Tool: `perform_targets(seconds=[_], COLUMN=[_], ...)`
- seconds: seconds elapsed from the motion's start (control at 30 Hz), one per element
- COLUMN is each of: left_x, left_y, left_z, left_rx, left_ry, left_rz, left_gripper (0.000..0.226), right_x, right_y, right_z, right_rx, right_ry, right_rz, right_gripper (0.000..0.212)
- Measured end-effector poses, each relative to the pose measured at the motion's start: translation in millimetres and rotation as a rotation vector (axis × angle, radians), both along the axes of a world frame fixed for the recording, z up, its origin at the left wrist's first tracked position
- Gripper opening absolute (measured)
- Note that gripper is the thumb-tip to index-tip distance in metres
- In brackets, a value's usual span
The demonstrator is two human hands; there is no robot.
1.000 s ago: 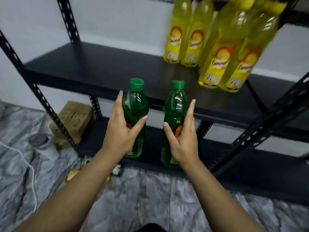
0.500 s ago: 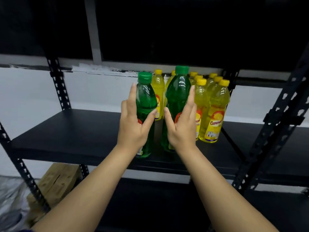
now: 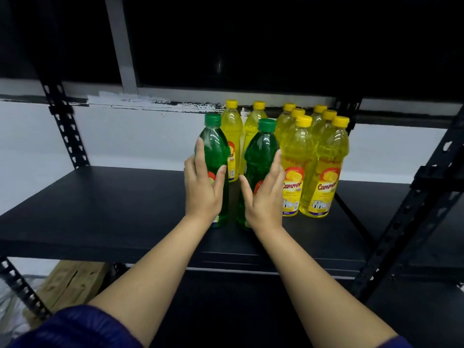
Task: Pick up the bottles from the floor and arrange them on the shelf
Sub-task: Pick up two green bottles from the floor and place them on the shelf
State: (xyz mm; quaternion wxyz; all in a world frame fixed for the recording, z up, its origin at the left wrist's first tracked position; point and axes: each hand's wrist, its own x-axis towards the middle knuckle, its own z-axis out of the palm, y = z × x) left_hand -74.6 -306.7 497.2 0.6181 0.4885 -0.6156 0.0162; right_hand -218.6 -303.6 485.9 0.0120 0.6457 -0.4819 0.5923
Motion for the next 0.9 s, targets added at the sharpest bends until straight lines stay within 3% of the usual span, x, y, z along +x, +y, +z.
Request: perform_targets(seconds=[0.37, 0.9], left_x=[45, 27], left_y=[36, -57], left_z=[-48, -35], left_rx=[0.265, 0.281], left_ry=[0.005, -0.028], left_rz=[-0.239, -0.174], left_gripper=[0.099, 0.106], right_x=[-27, 17], right_y=[47, -32], right_z=[-38, -31], right_rx=[0.208, 0.357], right_ry=[0.168, 0.237], right_rz=[0.017, -0.145], right_gripper=[0.107, 0.116])
